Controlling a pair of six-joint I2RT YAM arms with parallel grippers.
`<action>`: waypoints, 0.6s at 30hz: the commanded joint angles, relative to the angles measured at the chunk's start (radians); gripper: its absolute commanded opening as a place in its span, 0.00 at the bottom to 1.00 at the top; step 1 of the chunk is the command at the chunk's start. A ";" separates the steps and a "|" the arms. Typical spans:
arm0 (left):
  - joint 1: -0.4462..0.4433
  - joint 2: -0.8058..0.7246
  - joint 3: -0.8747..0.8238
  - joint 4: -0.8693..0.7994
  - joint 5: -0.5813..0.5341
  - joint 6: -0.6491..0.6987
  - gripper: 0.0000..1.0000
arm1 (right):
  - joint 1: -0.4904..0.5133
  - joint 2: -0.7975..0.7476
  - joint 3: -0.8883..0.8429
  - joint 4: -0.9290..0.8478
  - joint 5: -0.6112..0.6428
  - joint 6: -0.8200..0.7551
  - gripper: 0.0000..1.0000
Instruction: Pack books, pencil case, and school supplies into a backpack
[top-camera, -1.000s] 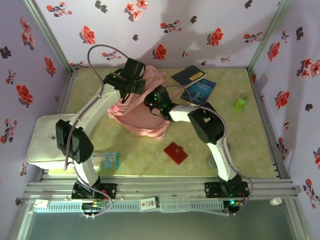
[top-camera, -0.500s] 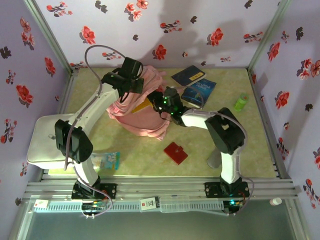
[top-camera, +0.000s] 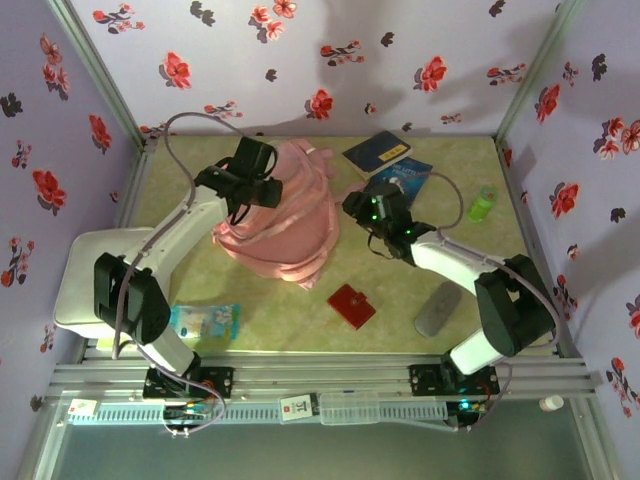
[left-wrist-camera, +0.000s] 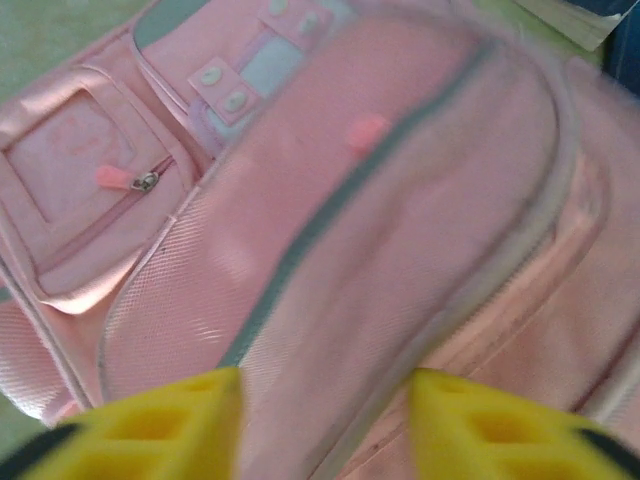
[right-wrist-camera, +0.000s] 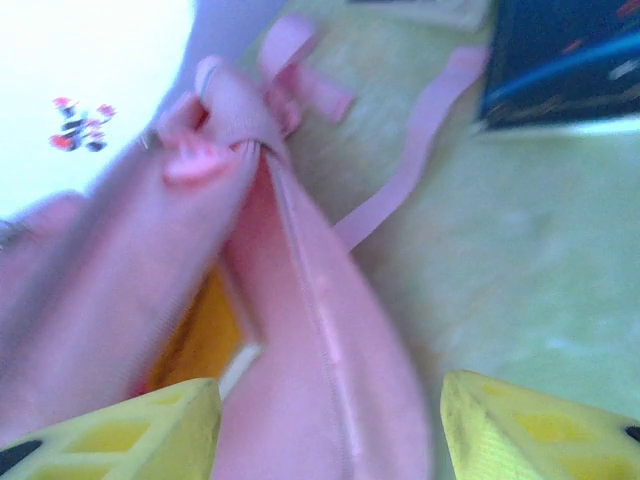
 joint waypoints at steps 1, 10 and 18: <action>0.012 -0.048 -0.042 0.071 0.068 -0.085 0.63 | -0.052 0.026 0.099 -0.150 0.076 -0.143 0.62; 0.017 -0.109 -0.172 0.176 0.127 -0.211 0.93 | -0.165 0.308 0.410 -0.330 0.060 -0.237 0.64; 0.023 -0.121 -0.187 0.200 0.178 -0.213 1.00 | -0.217 0.543 0.640 -0.380 0.005 -0.236 0.66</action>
